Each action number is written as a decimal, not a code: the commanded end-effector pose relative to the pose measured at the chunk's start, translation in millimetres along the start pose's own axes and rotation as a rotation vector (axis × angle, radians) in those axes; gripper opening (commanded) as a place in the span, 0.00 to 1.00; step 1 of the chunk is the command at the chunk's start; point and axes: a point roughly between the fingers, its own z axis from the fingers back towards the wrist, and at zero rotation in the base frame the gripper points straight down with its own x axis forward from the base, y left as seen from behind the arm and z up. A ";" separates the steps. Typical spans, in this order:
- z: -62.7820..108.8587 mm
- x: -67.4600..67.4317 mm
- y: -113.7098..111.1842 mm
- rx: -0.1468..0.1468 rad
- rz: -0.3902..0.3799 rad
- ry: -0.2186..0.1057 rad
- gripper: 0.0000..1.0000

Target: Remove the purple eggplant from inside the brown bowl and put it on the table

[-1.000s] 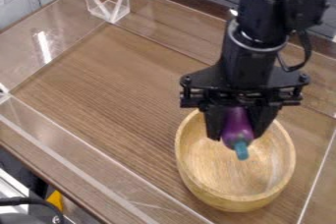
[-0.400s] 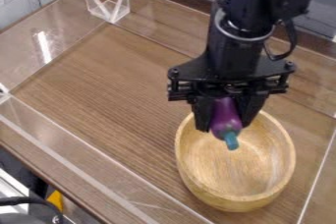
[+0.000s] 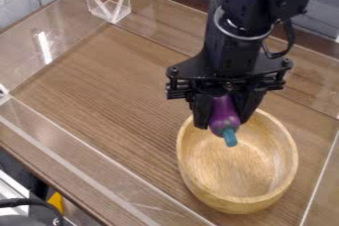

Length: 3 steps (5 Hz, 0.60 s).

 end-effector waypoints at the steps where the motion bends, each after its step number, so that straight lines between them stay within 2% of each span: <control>1: 9.6 17.7 -7.3 -0.045 0.097 -0.035 0.00; 3: 20.0 96.4 -6.6 -0.090 0.286 -0.067 0.00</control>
